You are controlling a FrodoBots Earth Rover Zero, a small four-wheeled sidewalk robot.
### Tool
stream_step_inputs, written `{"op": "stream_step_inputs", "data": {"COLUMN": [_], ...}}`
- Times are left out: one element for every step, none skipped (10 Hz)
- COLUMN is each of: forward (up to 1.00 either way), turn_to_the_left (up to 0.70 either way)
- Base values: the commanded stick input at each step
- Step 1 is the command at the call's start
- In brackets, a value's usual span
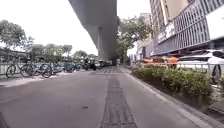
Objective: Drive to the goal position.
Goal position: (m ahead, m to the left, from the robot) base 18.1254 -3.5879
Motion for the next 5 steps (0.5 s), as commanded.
{"op": "stream_step_inputs", "data": {"forward": [0.45,0.45,0.45,0.45,0.45], "turn_to_the_left": [0.0,0.0,0.0,0.0,0.0]}}
